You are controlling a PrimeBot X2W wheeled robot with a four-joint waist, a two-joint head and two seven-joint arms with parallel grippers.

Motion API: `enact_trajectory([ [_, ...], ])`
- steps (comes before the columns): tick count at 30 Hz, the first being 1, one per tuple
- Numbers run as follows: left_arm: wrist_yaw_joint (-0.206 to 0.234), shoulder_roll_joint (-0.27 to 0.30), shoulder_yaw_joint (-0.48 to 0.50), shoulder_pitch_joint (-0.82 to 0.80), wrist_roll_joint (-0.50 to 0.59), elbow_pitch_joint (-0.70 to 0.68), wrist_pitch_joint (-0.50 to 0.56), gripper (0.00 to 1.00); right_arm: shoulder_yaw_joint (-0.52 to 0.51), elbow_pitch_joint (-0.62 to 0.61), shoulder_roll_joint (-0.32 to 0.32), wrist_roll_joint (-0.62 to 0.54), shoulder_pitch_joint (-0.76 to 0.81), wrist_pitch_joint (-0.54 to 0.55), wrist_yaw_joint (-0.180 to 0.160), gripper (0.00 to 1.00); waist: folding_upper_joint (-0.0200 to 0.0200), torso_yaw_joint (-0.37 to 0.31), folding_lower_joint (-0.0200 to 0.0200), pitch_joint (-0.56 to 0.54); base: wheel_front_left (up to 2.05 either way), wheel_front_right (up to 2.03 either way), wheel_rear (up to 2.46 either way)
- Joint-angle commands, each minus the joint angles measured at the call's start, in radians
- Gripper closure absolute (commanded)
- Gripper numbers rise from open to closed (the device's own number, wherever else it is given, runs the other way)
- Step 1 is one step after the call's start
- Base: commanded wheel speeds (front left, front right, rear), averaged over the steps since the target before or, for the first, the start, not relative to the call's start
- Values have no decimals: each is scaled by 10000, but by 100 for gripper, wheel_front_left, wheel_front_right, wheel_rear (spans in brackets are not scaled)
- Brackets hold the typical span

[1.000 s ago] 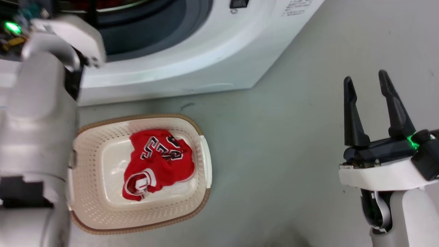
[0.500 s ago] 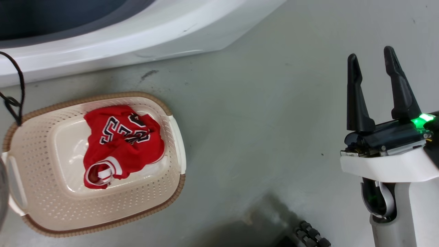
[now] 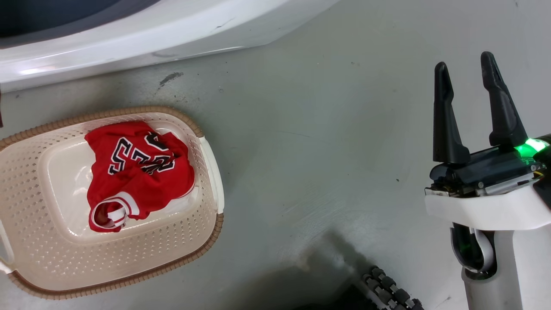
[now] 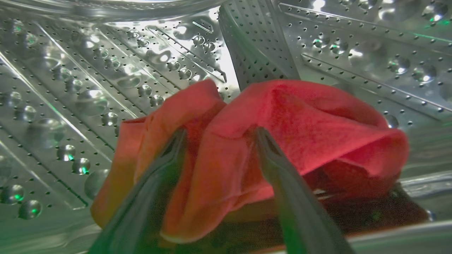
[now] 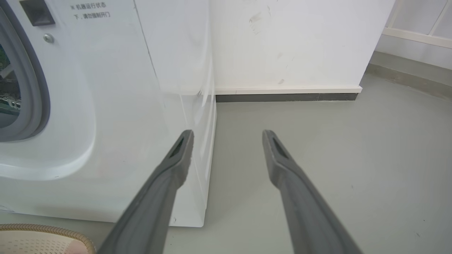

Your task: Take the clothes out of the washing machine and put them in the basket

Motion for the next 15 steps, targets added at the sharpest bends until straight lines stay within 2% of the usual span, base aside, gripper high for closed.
enact_trajectory([
  [1,15,99,-3,95,-74,163,-13,100,57,-33,16,15,-29,-24,-7,0,0,33,-1,-17,0,0,0],
  [5,13,95,-23,122,-131,193,-91,100,99,-6,16,-27,-44,-24,-7,0,0,57,-1,-70,0,0,0],
  [15,-13,-49,-142,235,-351,142,-1127,100,-7,150,16,-178,27,-24,-7,0,0,192,-1,-472,0,0,0],
])
